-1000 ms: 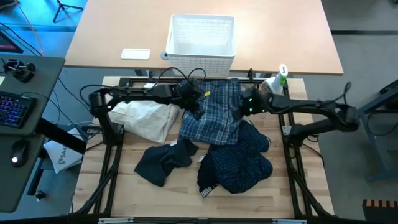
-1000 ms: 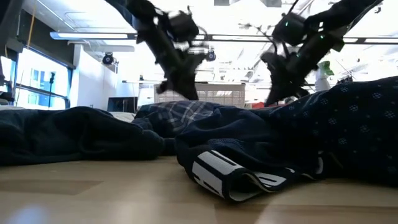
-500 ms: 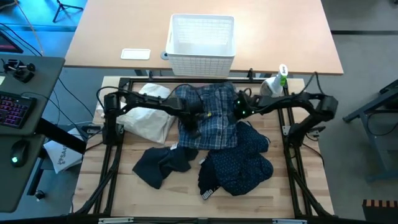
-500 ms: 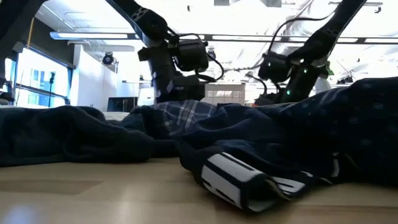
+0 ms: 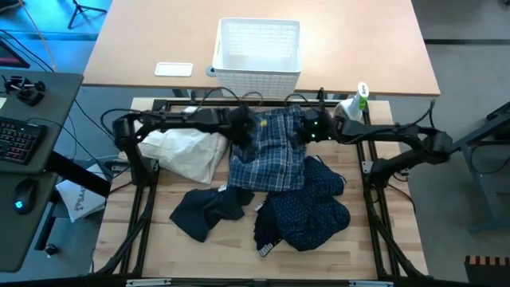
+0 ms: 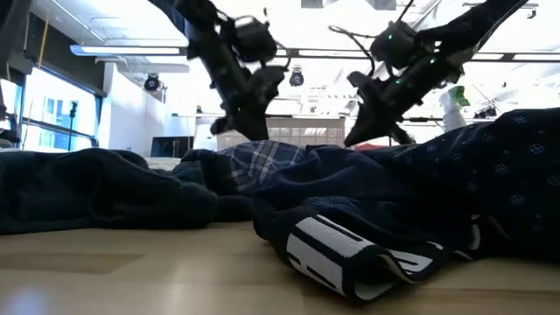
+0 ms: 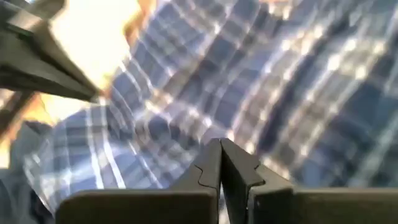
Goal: Fold laundry
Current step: Fold the blue plaid flannel shirt
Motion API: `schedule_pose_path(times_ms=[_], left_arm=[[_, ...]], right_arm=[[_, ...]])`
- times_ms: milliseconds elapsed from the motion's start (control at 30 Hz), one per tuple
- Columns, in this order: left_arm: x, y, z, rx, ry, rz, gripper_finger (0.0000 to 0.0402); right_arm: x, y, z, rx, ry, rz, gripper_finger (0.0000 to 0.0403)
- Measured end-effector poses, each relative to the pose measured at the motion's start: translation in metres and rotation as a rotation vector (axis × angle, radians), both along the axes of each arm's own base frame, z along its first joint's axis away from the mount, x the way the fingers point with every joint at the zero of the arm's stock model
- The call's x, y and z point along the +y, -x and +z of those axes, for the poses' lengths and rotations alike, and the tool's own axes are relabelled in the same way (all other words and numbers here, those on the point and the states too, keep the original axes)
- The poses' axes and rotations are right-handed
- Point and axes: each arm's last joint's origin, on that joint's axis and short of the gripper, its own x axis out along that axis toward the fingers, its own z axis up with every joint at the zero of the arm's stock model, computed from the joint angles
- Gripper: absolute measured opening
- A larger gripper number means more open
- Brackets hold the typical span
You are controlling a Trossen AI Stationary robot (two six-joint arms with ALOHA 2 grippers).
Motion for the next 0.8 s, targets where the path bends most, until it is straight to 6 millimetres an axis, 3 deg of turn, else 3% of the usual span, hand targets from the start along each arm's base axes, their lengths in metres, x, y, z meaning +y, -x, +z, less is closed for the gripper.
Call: schedule_pose_path(times_ms=[233, 333, 433, 600, 700, 800], left_arm=[[0.038, -0.001, -0.045, 0.092, -0.006, 0.030, 0.0000], [0.049, 0.002, -0.056, 0.181, -0.115, 0.104, 0.0000], [0.052, 0.006, -0.040, 0.208, -0.287, 0.174, 0.0000], [0.044, 0.016, 0.010, 0.110, -0.417, 0.169, 0.0000], [0.036, 0.019, 0.026, 0.018, -0.350, 0.079, 0.0000], [0.032, 0.015, 0.022, -0.048, -0.208, -0.010, 0.0000]], right_arm=[[-0.015, -0.009, -0.056, 0.155, -0.144, -0.042, 0.0000], [-0.014, -0.008, -0.072, 0.249, -0.165, -0.090, 0.0000], [-0.010, -0.007, -0.063, 0.257, -0.126, -0.151, 0.0000], [-0.001, -0.005, -0.021, 0.108, -0.007, -0.103, 0.0000], [0.002, -0.002, -0.006, 0.045, 0.004, -0.064, 0.0000], [0.000, -0.003, -0.005, 0.000, -0.028, 0.012, 0.0000]])
